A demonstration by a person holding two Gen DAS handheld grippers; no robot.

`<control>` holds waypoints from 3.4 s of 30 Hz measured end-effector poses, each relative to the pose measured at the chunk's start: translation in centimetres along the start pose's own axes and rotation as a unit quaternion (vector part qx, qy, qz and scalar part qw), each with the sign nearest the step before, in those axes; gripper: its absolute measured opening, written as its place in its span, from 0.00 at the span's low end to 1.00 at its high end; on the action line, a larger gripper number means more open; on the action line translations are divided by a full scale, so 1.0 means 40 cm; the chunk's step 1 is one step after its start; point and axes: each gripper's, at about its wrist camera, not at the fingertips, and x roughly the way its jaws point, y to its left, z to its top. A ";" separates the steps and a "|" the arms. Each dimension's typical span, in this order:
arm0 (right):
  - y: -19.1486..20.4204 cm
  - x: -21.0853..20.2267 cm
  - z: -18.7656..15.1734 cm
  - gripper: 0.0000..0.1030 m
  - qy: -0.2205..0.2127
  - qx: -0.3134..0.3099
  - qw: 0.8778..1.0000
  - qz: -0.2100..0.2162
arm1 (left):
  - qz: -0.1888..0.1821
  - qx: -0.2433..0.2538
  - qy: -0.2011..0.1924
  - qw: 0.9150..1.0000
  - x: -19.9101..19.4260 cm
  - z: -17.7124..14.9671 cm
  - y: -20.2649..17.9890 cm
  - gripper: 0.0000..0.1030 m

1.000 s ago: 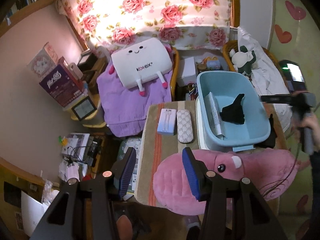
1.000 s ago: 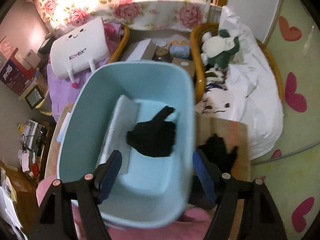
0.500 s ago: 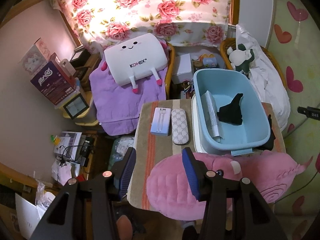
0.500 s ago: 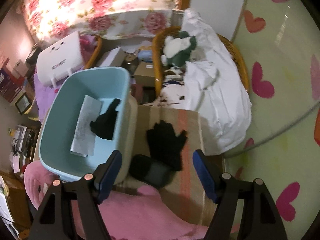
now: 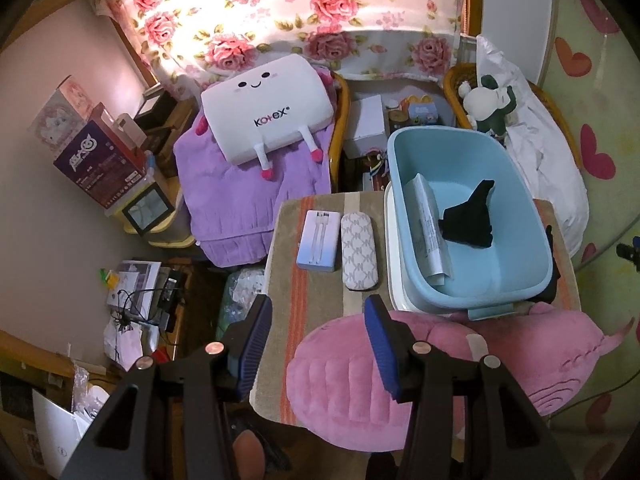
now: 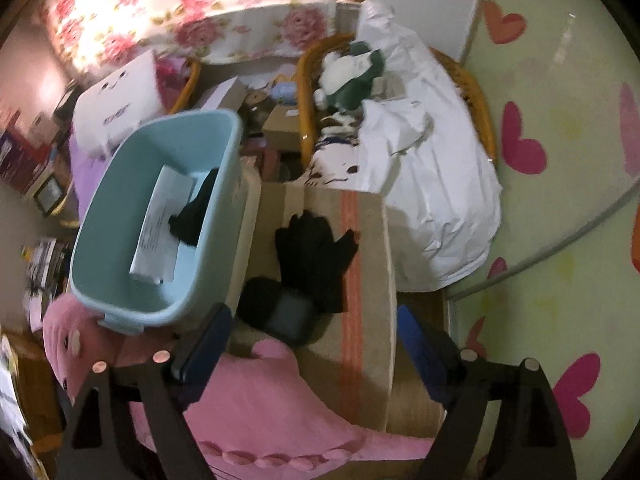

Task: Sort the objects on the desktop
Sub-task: 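Withdraw the right gripper from the basin toward the remaining black glove, then lower the open right gripper over the black glove on the table, then close the right gripper on the black zippered case beside the glove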

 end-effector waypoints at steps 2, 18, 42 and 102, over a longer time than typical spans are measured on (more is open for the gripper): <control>0.007 0.021 -0.010 0.85 0.006 -0.021 1.000 -0.002 | 0.000 0.000 0.004 1.000 0.015 0.005 -0.003 0.50; 0.045 0.278 -0.087 0.85 0.094 -0.182 0.978 0.033 | -0.004 0.001 0.061 0.998 0.250 0.034 -0.016 0.50; 0.169 0.584 -0.062 0.87 0.179 -0.337 0.923 0.049 | 0.011 -0.019 0.126 0.992 0.493 0.072 -0.016 0.50; -0.055 0.708 0.007 0.66 0.241 -0.094 0.943 0.208 | -0.004 -0.013 0.277 0.961 0.790 0.067 -0.068 0.50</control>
